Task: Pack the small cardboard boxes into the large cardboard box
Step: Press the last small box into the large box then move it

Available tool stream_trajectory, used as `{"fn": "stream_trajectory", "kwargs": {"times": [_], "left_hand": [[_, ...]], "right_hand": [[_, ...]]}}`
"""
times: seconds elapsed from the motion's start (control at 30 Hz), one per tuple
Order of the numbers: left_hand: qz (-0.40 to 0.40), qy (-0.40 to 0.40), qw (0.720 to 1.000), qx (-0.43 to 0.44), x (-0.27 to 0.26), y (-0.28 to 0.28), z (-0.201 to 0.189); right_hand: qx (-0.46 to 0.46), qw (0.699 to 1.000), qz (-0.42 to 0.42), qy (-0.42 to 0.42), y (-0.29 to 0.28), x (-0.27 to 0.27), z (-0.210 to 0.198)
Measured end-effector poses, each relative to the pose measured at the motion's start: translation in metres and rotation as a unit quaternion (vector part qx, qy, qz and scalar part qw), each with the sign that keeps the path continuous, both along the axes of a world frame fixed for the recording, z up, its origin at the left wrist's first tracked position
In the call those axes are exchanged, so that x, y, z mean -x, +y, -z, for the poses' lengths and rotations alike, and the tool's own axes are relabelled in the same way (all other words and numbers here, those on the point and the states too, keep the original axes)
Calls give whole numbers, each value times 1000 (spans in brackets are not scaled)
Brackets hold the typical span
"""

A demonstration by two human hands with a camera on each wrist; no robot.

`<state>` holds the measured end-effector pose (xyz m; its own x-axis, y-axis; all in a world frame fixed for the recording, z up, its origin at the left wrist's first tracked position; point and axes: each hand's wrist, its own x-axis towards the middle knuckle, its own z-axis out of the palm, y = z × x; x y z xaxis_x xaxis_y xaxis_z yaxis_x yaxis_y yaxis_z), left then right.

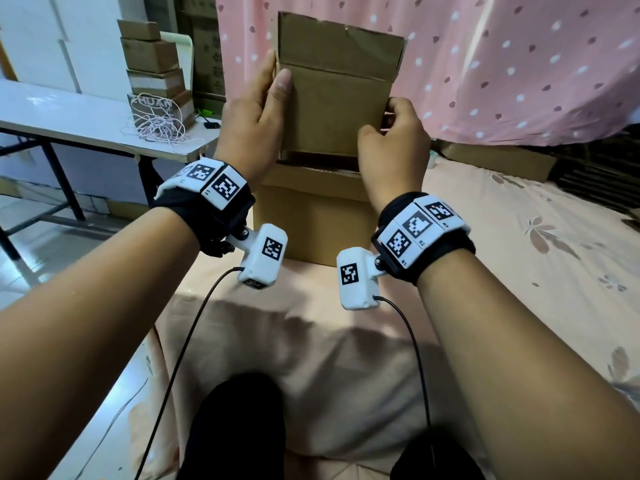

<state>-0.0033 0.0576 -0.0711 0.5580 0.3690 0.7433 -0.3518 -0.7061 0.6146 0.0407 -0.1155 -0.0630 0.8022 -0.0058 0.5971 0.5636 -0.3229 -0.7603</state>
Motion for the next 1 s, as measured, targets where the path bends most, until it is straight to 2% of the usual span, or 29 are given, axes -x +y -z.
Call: {"fn": "stream_trajectory", "kwargs": {"times": [0.5, 0.67, 1.0], "left_hand": [[3, -12, 1000, -12, -4, 1, 14], [-7, 19, 1000, -20, -6, 0, 17], [-44, 109, 992, -45, -4, -7, 17]], "right_hand": [[85, 996, 31, 2, -2, -12, 15], [118, 992, 49, -2, -7, -13, 26], [101, 993, 56, 3, -10, -11, 33]]}}
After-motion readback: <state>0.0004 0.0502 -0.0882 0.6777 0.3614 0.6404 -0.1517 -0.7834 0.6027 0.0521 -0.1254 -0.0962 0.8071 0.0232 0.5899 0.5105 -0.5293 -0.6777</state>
